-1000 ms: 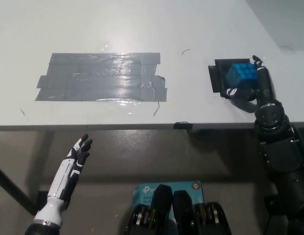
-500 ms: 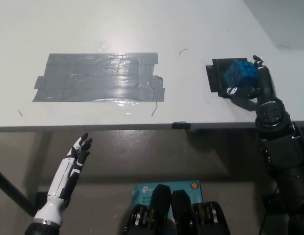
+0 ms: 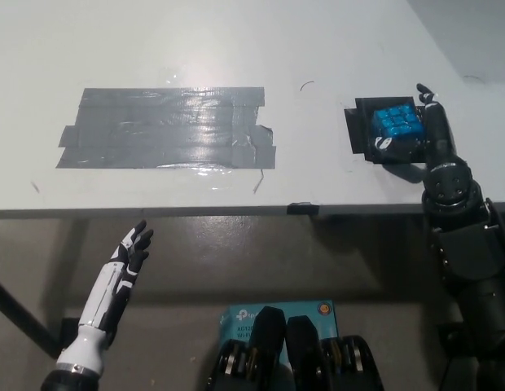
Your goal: A rubick's cube is kept in the black marked spot on the table and the robot uses its right arm to pick it up and hands it to a person
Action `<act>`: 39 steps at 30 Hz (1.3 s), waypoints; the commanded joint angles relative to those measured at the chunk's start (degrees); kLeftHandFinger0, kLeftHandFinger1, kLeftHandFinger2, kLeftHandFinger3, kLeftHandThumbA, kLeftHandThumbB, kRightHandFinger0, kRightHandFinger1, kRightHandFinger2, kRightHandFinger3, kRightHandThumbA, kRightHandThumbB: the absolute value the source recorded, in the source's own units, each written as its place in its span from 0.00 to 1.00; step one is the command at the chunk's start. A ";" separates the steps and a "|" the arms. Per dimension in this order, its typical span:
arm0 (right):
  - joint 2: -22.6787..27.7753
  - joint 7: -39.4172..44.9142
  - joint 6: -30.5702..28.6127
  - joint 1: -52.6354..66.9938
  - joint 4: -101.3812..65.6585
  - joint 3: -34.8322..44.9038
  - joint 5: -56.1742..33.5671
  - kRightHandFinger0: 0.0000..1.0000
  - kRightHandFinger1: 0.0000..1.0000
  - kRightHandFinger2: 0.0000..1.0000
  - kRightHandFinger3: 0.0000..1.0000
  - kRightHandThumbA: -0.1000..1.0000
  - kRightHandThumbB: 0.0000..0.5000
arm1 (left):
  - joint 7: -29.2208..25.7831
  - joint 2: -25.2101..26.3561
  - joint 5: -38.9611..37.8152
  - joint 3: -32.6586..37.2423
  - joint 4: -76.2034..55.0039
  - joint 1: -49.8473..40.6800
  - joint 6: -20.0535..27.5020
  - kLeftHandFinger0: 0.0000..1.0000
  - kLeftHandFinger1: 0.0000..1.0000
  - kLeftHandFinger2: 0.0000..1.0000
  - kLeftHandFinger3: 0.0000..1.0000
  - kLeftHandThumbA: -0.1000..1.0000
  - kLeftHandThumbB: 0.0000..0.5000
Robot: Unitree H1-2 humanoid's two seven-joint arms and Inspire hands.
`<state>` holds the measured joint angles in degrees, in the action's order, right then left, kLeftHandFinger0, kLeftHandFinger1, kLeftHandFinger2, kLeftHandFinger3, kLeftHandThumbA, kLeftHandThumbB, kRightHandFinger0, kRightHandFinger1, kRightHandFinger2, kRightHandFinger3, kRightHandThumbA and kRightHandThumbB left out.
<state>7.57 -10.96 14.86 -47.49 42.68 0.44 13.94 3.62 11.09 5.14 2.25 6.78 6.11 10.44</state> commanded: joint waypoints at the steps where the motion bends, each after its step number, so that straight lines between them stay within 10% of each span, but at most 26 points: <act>1: 0.24 0.57 -0.84 -1.82 -0.91 -0.82 -0.37 1.00 1.00 1.00 1.00 0.90 1.00 | 0.38 0.47 -0.68 -0.66 -1.39 1.36 0.85 1.00 1.00 1.00 1.00 0.98 0.43; 20: 0.51 1.13 -3.03 -6.54 13.03 -0.86 -1.07 1.00 1.00 1.00 1.00 0.78 0.90 | 0.42 0.57 -0.38 -0.67 -1.15 1.42 0.80 1.00 1.00 1.00 1.00 0.99 0.44; 21: 0.57 1.64 -1.58 -7.10 14.21 -1.03 -0.98 0.84 0.83 0.93 1.00 0.66 0.77 | 0.44 0.56 -0.35 -0.64 -1.23 1.30 0.77 1.00 1.00 1.00 1.00 0.99 0.44; 22: 0.66 2.07 1.09 -7.92 16.21 -1.97 -0.06 0.42 0.50 0.63 0.88 0.37 0.66 | 0.42 0.55 -0.24 -0.57 -1.33 1.24 0.91 1.00 1.00 1.00 1.00 0.99 0.42; 23: 0.71 2.04 1.59 -8.11 16.86 -2.32 0.29 0.33 0.45 0.57 0.80 0.29 0.67 | 0.45 0.54 -0.26 -0.55 -1.35 1.27 0.94 1.00 1.00 1.00 1.00 0.99 0.42; 24: 0.74 1.52 0.73 -8.18 18.18 -2.92 0.83 0.26 0.38 0.44 0.47 0.13 0.62 | 0.58 0.51 -0.56 -0.58 -1.27 1.40 1.10 1.00 1.00 1.00 1.00 0.99 0.43; 28: 1.09 2.10 -1.44 -8.89 21.67 -5.36 1.62 0.03 0.20 0.29 0.32 0.00 0.56 | 0.70 0.67 -0.53 -0.60 -1.49 1.57 0.55 1.00 1.00 1.00 1.00 0.98 0.45; 29: 1.12 2.43 -1.50 -8.99 22.16 -5.79 1.61 0.18 0.40 0.47 0.29 0.00 0.54 | 0.69 0.74 -0.42 -0.59 -1.43 1.63 0.59 1.00 1.00 1.00 1.00 0.99 0.43; 33: 1.29 2.85 -1.74 -8.75 22.30 -6.59 1.27 0.21 0.43 0.49 0.27 0.00 0.50 | 0.77 0.88 -0.44 -0.63 -1.45 1.82 0.52 1.00 1.00 1.00 1.00 0.99 0.42; 36: 1.47 2.90 -1.95 -8.47 22.05 -6.84 1.06 0.07 0.26 0.33 0.18 0.00 0.49 | 0.84 0.87 -0.54 -0.61 -1.64 1.88 0.32 1.00 1.00 1.00 1.00 0.99 0.42; 39: 1.61 3.04 -2.10 -8.08 21.44 -7.01 0.93 0.00 0.24 0.41 0.18 0.00 0.46 | 0.93 0.86 -0.77 -0.67 -1.55 1.90 0.36 1.00 1.00 1.00 1.00 0.98 0.40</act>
<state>9.70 -10.99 11.76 -56.70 62.56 -5.88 15.65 3.71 11.16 5.15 2.03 6.77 6.89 10.36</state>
